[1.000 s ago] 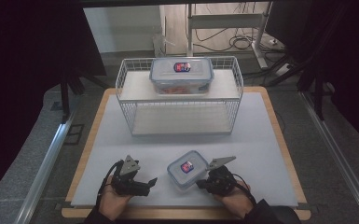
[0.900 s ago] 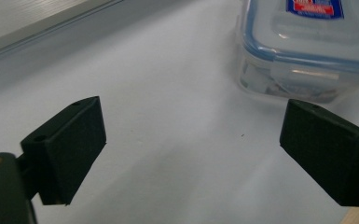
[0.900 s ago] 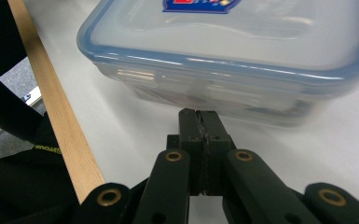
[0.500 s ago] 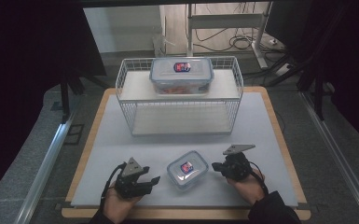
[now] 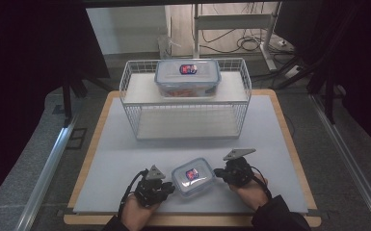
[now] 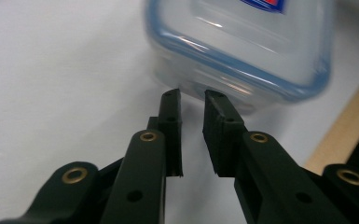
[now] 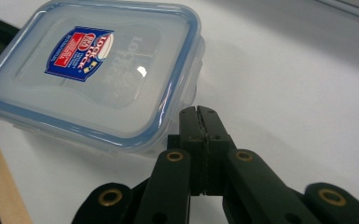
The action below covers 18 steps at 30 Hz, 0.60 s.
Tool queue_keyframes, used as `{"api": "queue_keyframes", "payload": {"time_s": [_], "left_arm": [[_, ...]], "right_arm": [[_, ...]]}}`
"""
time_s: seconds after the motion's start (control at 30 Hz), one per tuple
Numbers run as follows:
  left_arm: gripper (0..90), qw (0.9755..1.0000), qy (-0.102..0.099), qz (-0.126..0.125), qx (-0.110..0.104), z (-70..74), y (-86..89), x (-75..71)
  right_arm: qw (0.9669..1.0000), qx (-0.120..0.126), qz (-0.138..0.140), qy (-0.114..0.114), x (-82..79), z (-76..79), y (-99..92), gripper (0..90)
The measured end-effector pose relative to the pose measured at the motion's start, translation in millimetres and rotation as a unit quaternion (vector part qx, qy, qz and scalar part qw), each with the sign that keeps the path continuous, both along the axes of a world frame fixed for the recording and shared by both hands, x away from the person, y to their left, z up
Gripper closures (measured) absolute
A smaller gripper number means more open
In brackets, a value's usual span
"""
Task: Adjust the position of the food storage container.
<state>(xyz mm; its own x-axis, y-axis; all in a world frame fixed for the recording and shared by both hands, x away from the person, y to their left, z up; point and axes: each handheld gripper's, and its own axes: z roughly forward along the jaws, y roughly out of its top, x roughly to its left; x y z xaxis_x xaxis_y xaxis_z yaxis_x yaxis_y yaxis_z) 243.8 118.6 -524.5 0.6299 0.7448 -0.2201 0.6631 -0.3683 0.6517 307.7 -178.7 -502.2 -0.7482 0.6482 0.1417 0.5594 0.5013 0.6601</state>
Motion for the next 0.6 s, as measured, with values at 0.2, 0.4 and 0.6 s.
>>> {"api": "queue_keyframes", "payload": {"time_s": [0.2, 0.4, 0.6], "left_arm": [[88.9, 0.9992, 0.022, 0.024, -0.023, -1.2, 3.6, 10.4], [89.6, 0.9986, 0.024, 0.041, -0.020, -3.5, 5.2, 24.4], [89.6, 0.9983, 0.026, 0.045, -0.028, -5.3, 6.9, 37.8]], "right_arm": [[1.0000, -0.002, -0.005, 0.004, -5.7, 0.2, 1.8, 90.0], [0.9999, -0.004, 0.007, 0.015, -11.3, -2.8, 5.6, 90.0], [0.9998, -0.016, 0.011, 0.005, -12.3, -4.5, 11.4, 90.0]]}}
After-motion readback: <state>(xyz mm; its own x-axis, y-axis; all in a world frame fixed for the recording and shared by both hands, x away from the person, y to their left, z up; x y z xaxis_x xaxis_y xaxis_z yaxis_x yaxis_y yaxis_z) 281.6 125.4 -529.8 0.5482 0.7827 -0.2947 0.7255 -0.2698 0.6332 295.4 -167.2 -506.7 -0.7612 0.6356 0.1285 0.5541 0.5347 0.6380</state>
